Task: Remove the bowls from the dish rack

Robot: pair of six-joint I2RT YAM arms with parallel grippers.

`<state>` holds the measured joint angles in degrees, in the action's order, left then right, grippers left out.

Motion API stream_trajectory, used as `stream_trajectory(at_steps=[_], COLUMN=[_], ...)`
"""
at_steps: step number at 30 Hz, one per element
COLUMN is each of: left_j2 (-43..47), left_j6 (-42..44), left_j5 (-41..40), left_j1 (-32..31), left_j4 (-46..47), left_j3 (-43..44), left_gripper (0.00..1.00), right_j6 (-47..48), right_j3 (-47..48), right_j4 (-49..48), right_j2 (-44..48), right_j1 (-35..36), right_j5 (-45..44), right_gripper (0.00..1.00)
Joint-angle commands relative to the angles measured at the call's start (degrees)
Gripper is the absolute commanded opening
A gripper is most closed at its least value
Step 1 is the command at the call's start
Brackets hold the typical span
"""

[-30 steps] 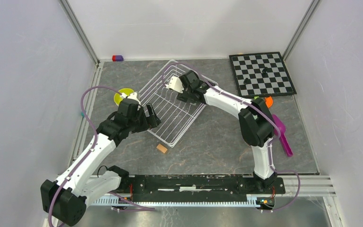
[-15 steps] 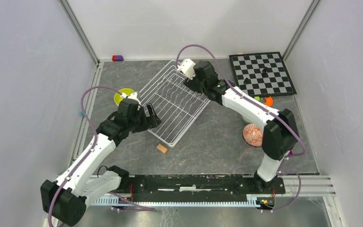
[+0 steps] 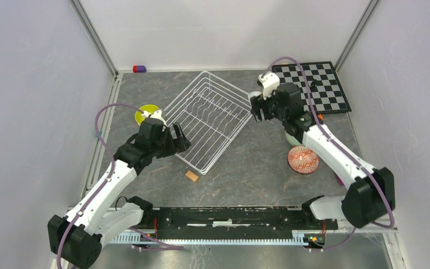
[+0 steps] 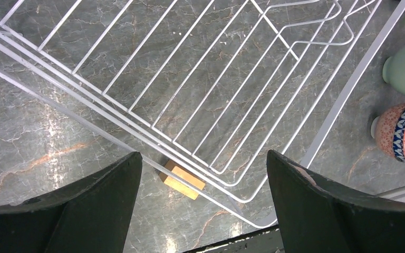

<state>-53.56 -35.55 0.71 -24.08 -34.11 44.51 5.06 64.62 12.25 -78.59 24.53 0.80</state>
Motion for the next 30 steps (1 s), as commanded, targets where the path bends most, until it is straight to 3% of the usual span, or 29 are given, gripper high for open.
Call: stream_trajectory(at_steps=[1,12,21,25,30], left_j2=[0.72,3.45,4.23,4.19,3.20], left_j6=[-2.88,-4.04,-4.39,-4.02,-4.02], left_j5=[1.26,-0.53,0.78,1.04,1.28], left_j1=[0.24,0.25,0.22,0.19,0.21], left_j4=[2.48,1.98,2.21,2.13,2.62], left_j3=[-0.82,-1.10,-1.16,-1.33,-1.24], left_gripper=[0.94,0.96,0.96,0.96,0.96], right_j6=[-7.10,-15.56,-18.26,-17.01,-14.83], right_j3=[-8.31,-30.56,-37.43,-37.90,-36.24], right_j4=[-6.73,-10.28,-15.58,-15.59,-13.34], right_j2=[9.19,25.37,22.08,19.81,16.61], right_j1=[0.72,0.71,0.76,0.77,0.74], right_j5=[7.92,14.39,24.31,24.59,23.75], right_gripper=[0.17,0.14,0.15,0.23,0.42])
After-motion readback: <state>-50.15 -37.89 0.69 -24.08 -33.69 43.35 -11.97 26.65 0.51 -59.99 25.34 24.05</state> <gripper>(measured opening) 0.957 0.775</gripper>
